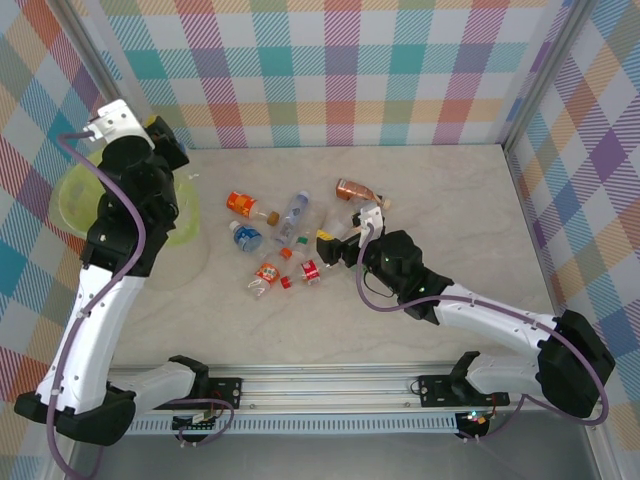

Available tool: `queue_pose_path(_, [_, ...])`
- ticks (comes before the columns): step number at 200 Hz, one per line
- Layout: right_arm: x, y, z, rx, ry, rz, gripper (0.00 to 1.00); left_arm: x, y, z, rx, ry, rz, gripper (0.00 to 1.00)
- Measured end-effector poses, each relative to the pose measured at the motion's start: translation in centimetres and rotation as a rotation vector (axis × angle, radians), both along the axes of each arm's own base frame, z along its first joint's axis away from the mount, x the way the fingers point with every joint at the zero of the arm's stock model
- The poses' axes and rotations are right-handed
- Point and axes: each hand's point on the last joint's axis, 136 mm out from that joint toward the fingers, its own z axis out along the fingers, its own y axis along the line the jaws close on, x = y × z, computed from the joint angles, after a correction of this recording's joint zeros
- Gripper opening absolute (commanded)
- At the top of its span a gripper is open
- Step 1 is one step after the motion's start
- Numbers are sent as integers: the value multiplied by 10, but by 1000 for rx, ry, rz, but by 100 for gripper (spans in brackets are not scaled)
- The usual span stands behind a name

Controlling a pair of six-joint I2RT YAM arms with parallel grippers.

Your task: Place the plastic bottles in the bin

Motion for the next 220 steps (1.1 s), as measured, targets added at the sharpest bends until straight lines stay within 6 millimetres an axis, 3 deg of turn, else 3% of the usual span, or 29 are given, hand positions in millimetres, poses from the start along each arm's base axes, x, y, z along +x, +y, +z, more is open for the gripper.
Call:
queue_pose_path(63, [3, -4, -4, -17, 13, -26, 100, 8, 78, -34, -3, 129, 247, 0])
queue_pose_path(95, [4, -5, -6, -26, 19, -36, 100, 6, 95, -57, -21, 178, 308, 0])
queue_pose_path(158, [4, -6, -10, -42, 32, -42, 100, -11, 127, -135, -79, 346, 439, 7])
queue_pose_path(170, [4, -6, -9, -45, 34, -42, 100, -16, 132, -146, -89, 369, 454, 23])
queue_pose_path(188, [5, -5, -8, -46, 36, -41, 100, -19, 135, -153, -106, 380, 461, 72])
queue_pose_path(194, [5, -5, -8, -46, 36, -41, 100, -19, 135, -155, -112, 382, 454, 84])
queue_pose_path(205, [5, -5, -8, -45, 38, -42, 100, -16, 132, -155, -121, 379, 430, 95])
queue_pose_path(220, [6, -5, -10, -40, 46, -47, 99, -11, 125, -156, -140, 374, 373, 100])
